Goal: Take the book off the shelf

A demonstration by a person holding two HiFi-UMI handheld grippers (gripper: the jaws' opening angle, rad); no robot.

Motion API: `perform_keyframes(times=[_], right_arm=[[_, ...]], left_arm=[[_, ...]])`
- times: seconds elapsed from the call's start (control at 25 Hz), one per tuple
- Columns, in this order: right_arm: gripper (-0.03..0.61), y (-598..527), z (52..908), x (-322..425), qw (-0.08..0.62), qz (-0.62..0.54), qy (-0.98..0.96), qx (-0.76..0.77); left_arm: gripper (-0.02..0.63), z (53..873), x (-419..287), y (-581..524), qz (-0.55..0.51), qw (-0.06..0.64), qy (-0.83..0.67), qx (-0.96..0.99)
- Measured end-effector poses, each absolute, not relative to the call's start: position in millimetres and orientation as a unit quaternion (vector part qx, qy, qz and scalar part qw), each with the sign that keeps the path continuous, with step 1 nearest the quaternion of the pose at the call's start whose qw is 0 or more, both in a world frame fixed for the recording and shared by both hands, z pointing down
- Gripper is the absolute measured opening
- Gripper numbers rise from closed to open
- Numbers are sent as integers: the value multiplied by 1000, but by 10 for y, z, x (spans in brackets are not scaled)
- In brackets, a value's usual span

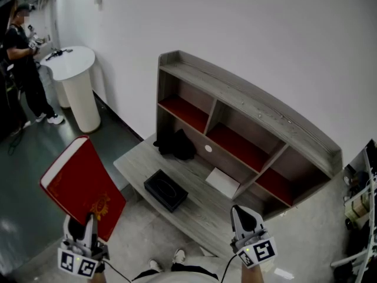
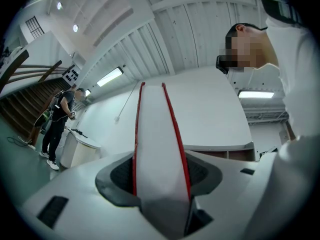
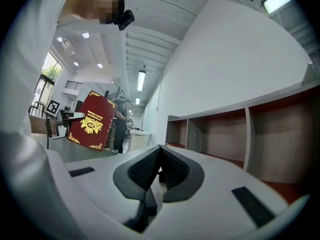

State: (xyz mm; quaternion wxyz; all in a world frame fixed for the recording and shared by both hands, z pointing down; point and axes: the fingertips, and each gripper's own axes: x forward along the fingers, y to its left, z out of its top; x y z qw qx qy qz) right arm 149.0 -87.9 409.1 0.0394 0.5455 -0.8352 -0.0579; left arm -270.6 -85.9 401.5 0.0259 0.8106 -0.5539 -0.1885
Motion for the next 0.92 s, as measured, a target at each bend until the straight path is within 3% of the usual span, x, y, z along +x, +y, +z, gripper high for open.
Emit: perform_keyframes(times=[0.92], right_arm=[[21,-403,4127,1167,47,-61,-814,576]], left_arm=[[239,4108,-2986,-645,-199,42,-522,828]])
